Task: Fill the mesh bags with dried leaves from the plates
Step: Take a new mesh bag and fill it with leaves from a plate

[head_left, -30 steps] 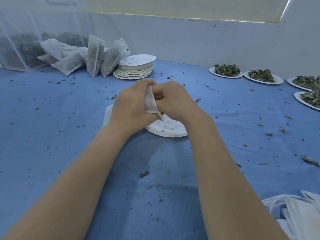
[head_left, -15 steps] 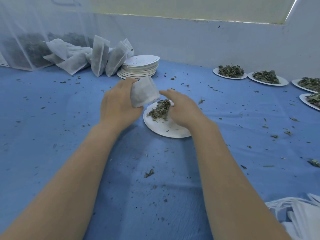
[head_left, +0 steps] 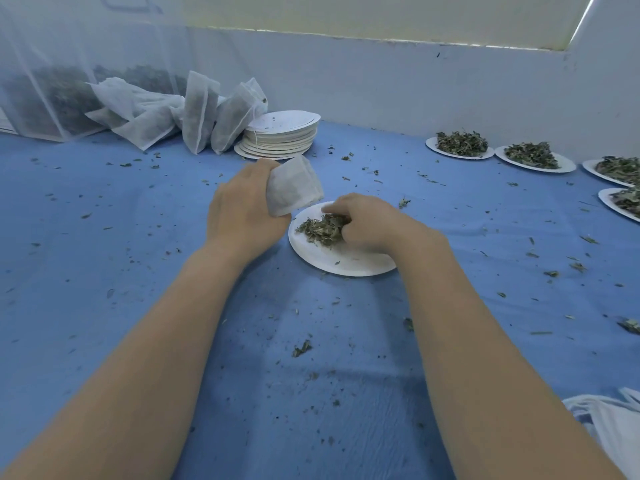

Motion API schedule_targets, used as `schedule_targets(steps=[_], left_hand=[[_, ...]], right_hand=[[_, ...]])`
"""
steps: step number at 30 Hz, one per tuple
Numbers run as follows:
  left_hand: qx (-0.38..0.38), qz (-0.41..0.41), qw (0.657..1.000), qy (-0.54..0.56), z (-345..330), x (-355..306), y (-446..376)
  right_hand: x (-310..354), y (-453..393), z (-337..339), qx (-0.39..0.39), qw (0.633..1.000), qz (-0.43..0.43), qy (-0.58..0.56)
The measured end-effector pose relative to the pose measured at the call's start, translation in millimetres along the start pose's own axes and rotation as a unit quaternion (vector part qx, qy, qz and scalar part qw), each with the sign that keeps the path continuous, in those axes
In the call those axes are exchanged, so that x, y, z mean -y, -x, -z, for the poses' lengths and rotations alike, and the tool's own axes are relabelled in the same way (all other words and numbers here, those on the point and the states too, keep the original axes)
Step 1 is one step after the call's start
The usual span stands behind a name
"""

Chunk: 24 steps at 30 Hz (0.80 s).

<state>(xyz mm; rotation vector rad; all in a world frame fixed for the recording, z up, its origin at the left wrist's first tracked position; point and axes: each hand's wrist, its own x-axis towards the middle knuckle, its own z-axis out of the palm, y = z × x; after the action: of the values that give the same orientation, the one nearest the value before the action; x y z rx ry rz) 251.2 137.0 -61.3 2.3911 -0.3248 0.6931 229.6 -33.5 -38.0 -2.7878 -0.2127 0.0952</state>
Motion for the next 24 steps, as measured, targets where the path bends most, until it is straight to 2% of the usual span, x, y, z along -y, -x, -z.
schedule_targets(steps=[2, 7, 13, 20, 24], left_hand=[[0.006, 0.0, 1.0, 0.005, 0, 0, 0], [0.014, 0.0, 1.0, 0.004, 0, -1, 1], [0.027, -0.023, 0.999, -0.018, -1, -1, 4], [0.026, -0.026, 0.999, -0.037, 0, -1, 5], [0.028, -0.06, 0.995, -0.074, -1, -2, 6]], right_hand=[[-3, 3, -2, 0.02, 1.0, 0.004, 0.013], [-12, 9, 0, -0.033, 0.999, 0.0, -0.01], [-5, 9, -4, -0.053, 0.998, 0.01, -0.026], [-13, 16, 11, -0.116, 0.989, -0.026, -0.087], [-14, 24, 31, -0.171, 0.98, -0.022, -0.102]])
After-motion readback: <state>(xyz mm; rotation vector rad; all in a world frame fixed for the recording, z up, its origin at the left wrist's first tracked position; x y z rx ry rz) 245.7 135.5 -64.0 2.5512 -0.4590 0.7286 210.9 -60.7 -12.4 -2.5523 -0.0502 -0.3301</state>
